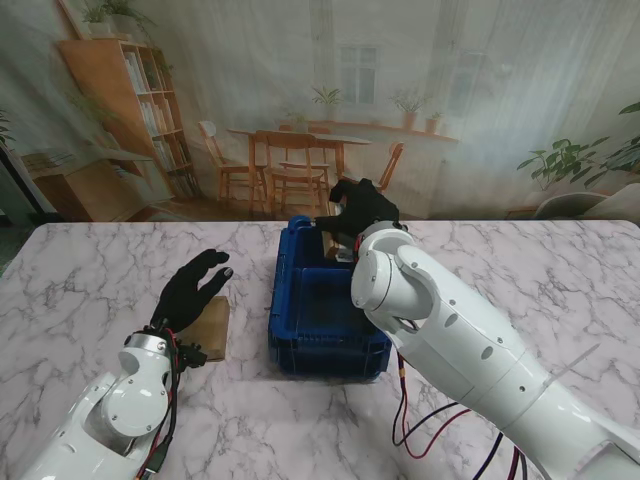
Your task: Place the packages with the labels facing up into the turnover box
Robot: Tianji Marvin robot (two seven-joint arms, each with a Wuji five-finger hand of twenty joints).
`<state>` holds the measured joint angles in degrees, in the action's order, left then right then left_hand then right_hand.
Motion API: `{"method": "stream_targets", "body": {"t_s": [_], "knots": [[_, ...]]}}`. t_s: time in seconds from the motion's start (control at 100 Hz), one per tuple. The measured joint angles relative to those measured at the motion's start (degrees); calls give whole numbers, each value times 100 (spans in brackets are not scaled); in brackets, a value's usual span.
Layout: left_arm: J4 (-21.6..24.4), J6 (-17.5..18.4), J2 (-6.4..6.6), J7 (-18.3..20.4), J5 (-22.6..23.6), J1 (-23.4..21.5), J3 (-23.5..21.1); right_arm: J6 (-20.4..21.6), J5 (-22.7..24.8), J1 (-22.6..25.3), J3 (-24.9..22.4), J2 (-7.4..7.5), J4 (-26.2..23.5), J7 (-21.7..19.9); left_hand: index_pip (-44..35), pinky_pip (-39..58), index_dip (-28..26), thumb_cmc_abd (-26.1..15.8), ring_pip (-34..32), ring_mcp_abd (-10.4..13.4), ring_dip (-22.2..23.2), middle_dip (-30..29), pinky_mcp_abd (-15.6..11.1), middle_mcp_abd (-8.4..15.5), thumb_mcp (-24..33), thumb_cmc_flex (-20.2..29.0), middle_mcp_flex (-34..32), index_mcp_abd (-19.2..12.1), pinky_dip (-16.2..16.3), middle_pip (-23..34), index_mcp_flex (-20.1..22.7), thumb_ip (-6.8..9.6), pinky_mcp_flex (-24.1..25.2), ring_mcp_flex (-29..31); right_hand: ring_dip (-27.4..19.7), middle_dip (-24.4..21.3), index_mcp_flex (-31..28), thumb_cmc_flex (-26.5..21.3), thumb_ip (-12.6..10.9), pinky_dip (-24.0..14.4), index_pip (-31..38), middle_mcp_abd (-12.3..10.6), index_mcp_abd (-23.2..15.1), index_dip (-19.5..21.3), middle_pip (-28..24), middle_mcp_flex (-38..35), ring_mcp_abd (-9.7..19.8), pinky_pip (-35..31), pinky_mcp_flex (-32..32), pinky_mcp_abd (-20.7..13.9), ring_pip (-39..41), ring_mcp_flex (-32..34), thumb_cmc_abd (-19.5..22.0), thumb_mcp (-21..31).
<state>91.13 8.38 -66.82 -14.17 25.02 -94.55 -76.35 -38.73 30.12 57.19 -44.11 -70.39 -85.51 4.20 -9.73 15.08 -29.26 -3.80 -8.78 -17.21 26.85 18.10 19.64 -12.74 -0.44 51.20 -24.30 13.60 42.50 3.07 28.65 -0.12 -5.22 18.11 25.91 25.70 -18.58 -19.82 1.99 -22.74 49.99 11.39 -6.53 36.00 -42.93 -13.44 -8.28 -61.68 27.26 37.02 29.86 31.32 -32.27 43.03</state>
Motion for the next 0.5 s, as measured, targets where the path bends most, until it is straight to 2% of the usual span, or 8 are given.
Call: {"method": "stream_targets", "body": {"t_s": [0.11, 0.5], "knots": [[-3, -19, 6, 21, 4, 20, 35, -89, -214, -11, 18, -66, 56, 83, 0, 0, 0, 0, 0, 0, 0, 0, 0, 0, 0, 0, 0, 0, 0, 0, 0, 0, 0, 0, 0, 0, 1, 0, 0, 0, -1, 5, 4, 0, 0, 0, -5, 0, 1, 0, 0, 0, 55, -18], [-30, -43, 15, 64, 51, 80, 86, -229, -495, -263, 406, -264, 417, 108, 0, 0, 0, 0, 0, 0, 0, 0, 0, 0, 0, 0, 0, 0, 0, 0, 0, 0, 0, 0, -1, 0, 2, 0, 0, 0, -6, 39, 76, 0, 0, 0, -21, 0, 36, 0, 0, 0, 180, -112]]}}
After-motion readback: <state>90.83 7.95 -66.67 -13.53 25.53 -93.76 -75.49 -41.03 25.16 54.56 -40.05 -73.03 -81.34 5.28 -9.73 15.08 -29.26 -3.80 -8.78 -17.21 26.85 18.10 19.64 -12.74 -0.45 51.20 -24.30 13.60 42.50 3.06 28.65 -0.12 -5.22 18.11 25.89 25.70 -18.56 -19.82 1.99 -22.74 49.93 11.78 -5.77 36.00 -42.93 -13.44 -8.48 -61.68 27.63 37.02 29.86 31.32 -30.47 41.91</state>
